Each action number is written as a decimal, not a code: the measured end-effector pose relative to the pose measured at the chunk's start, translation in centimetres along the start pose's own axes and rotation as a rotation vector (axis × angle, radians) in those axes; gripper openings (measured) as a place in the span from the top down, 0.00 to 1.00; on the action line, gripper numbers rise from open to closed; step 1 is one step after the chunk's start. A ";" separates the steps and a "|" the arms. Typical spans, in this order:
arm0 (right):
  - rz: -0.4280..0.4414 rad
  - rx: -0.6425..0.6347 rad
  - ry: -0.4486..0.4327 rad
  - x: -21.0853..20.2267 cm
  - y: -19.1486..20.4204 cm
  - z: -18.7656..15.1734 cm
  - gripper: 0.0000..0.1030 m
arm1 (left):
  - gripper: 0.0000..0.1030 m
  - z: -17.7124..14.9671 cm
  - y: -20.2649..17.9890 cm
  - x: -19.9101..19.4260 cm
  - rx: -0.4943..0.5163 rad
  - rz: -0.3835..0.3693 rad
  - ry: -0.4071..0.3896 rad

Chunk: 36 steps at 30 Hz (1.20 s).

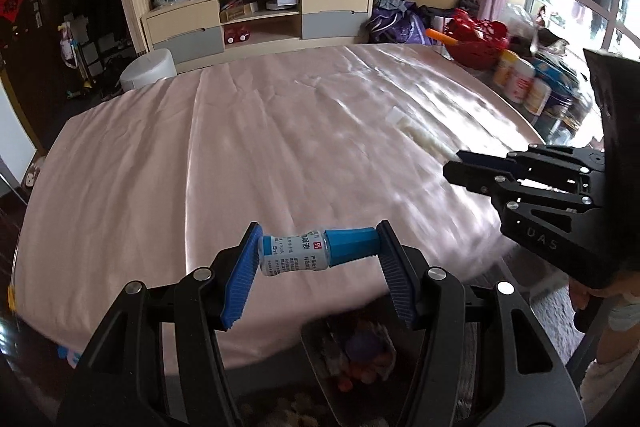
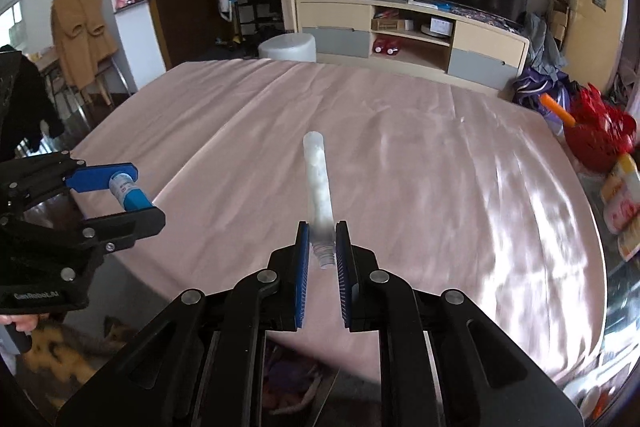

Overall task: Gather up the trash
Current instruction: 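Carry the glue tube and foam stick down over the bin with both tools, then open both tools to drop the tube and stick into the bin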

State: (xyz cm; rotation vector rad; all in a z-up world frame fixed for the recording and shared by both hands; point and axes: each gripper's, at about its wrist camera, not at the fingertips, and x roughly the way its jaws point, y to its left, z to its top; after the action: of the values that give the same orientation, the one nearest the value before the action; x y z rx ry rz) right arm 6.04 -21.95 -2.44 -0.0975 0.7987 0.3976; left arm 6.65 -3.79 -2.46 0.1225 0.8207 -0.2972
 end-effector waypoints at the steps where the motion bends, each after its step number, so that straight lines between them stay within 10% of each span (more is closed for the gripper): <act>1: 0.005 0.004 0.004 -0.2 0.0 -0.5 0.86 | 0.46 -1.1 -0.5 -0.7 -0.002 -0.002 -0.003; 22: 0.055 0.231 0.217 3.1 0.9 -15.0 0.86 | 0.46 -17.9 -3.4 6.1 -0.171 -0.083 0.219; 36: -0.010 0.252 0.328 8.2 1.4 -16.1 0.84 | 0.46 -19.1 -2.5 9.6 -0.186 -0.103 0.294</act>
State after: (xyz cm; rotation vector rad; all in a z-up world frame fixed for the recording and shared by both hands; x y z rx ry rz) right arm -0.25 -21.86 -19.45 0.0704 1.1655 0.2709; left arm -1.37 -3.97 -22.45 -0.0520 1.1441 -0.3024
